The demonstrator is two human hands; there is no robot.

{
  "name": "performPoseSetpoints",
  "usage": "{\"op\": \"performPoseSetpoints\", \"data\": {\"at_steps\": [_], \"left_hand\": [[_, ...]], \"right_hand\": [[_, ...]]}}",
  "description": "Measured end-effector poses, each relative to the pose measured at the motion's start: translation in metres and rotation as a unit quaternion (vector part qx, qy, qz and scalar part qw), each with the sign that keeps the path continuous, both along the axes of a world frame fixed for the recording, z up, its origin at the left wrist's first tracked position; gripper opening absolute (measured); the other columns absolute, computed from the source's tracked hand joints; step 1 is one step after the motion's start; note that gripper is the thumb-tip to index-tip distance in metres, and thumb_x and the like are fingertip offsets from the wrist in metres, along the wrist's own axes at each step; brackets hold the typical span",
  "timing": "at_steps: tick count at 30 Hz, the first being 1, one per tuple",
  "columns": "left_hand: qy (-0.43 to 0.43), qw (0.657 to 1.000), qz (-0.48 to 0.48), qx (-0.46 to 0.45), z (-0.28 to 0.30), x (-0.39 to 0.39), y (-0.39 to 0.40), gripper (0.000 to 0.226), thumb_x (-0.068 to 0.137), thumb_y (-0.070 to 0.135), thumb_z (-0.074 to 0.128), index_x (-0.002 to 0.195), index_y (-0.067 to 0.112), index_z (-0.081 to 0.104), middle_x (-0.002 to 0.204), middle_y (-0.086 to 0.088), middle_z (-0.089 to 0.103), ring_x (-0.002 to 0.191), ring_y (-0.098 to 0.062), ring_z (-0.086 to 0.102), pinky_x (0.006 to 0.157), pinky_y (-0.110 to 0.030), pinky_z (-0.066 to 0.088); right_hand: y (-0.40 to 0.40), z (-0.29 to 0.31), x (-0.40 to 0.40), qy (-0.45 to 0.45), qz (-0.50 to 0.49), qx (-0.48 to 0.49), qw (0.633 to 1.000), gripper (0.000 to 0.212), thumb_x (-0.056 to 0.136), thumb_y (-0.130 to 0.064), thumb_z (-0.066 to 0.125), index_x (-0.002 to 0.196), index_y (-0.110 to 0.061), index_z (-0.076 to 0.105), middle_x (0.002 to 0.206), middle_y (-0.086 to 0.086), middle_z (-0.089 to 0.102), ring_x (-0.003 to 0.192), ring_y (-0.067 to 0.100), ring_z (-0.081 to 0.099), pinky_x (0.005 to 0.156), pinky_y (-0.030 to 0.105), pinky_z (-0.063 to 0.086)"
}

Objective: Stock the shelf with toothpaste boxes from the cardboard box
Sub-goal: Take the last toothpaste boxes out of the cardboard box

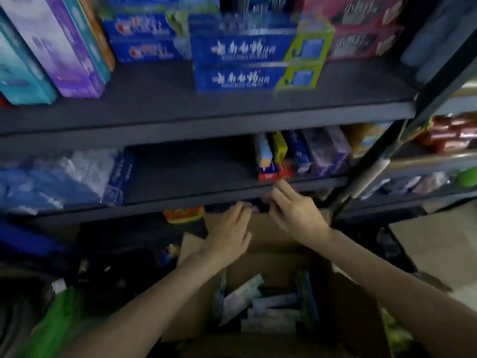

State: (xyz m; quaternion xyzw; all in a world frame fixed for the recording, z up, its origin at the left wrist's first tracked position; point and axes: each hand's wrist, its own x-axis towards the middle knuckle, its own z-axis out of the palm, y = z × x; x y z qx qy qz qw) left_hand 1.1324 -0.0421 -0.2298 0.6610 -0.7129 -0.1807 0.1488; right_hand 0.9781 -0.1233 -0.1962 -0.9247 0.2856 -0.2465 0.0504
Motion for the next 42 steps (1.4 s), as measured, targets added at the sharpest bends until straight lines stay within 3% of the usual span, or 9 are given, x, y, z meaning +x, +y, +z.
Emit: {"op": "performPoseSetpoints", "data": {"at_steps": [3,8,11,17,20,28,33,36,42], "left_hand": [[0.018,0.984,0.034,0.174,-0.076,0.003,0.028,0.048,0.094,0.018,0.044,0.139,0.018,0.027,0.136,-0.001,0.034,0.101,-0.017,0.052,0.077,-0.029,0.046],[0.036,0.932,0.135,0.336,-0.216,0.015,0.057,0.044,0.090,0.006,0.047,0.132,0.010,0.037,0.128,-0.014,0.049,0.109,-0.030,0.053,0.088,-0.035,0.042],[0.011,0.922,0.113,0.371,-0.275,0.023,0.060,0.033,0.090,0.005,0.045,0.122,0.011,0.044,0.125,-0.012,0.050,0.108,-0.029,0.053,0.087,-0.038,0.044],[-0.022,0.906,0.068,0.417,-0.352,0.024,0.045,0.043,0.093,0.002,0.042,0.135,0.010,0.036,0.147,-0.014,0.028,0.128,-0.031,0.040,0.101,-0.039,0.037],[0.008,0.908,0.079,0.412,-0.372,0.020,0.041,0.041,0.092,0.001,0.041,0.132,0.010,0.040,0.143,-0.013,0.033,0.125,-0.032,0.043,0.100,-0.040,0.038],[0.082,0.917,0.061,0.386,-0.292,0.019,0.033,0.037,0.088,0.002,0.049,0.125,0.010,0.046,0.131,-0.007,0.045,0.118,-0.026,0.047,0.093,-0.033,0.041],[0.127,0.901,-0.011,0.415,-0.164,0.029,0.019,0.059,0.086,0.014,0.062,0.138,0.011,0.034,0.135,-0.003,0.042,0.121,-0.017,0.045,0.087,-0.022,0.038],[0.134,0.906,-0.045,0.399,-0.078,0.043,0.012,0.065,0.081,0.021,0.070,0.135,0.005,0.039,0.136,-0.005,0.047,0.121,-0.021,0.049,0.093,-0.023,0.039],[0.134,0.933,-0.117,0.314,0.098,0.061,0.000,0.025,0.082,0.031,0.069,0.100,0.020,0.056,0.096,0.012,0.060,0.082,0.000,0.056,0.068,-0.011,0.041]], "right_hand": [[0.026,-0.105,-0.019,0.138,-0.013,0.123,0.983,0.018,0.077,-0.019,0.050,0.092,-0.012,0.057,0.104,0.012,0.062,0.059,0.026,0.064,0.039,0.022,0.041],[0.059,-0.286,-0.032,0.403,-0.044,0.355,0.842,0.039,0.097,-0.019,0.040,0.134,-0.010,0.043,0.142,0.011,0.038,0.117,0.029,0.051,0.085,0.035,0.044],[0.065,-0.369,-0.019,0.454,-0.023,0.354,0.817,0.048,0.096,-0.020,0.045,0.141,-0.009,0.032,0.148,0.012,0.029,0.128,0.029,0.042,0.097,0.035,0.041],[0.045,-0.484,0.007,0.574,0.050,0.233,0.783,0.056,0.095,-0.017,0.047,0.145,-0.007,0.025,0.149,0.014,0.028,0.136,0.034,0.029,0.105,0.046,0.035],[0.034,-0.500,0.009,0.564,0.069,0.230,0.790,0.048,0.096,-0.019,0.047,0.141,-0.010,0.034,0.140,0.011,0.044,0.124,0.027,0.048,0.099,0.039,0.044],[0.002,-0.347,-0.001,0.550,0.013,0.286,0.785,0.043,0.092,-0.024,0.054,0.133,-0.015,0.044,0.133,0.007,0.049,0.119,0.025,0.053,0.091,0.035,0.045],[-0.019,-0.173,-0.030,0.423,-0.021,0.443,0.790,0.048,0.086,-0.025,0.067,0.127,-0.006,0.049,0.127,0.009,0.052,0.119,0.027,0.048,0.079,0.022,0.033],[-0.018,-0.057,-0.037,0.387,-0.035,0.459,0.799,0.056,0.086,-0.030,0.066,0.135,-0.014,0.045,0.131,0.001,0.047,0.122,0.019,0.044,0.089,0.019,0.033],[-0.004,0.110,-0.037,0.326,-0.071,0.401,0.853,0.040,0.082,-0.027,0.071,0.117,-0.019,0.054,0.105,-0.004,0.053,0.092,0.013,0.050,0.073,0.017,0.041]]}}
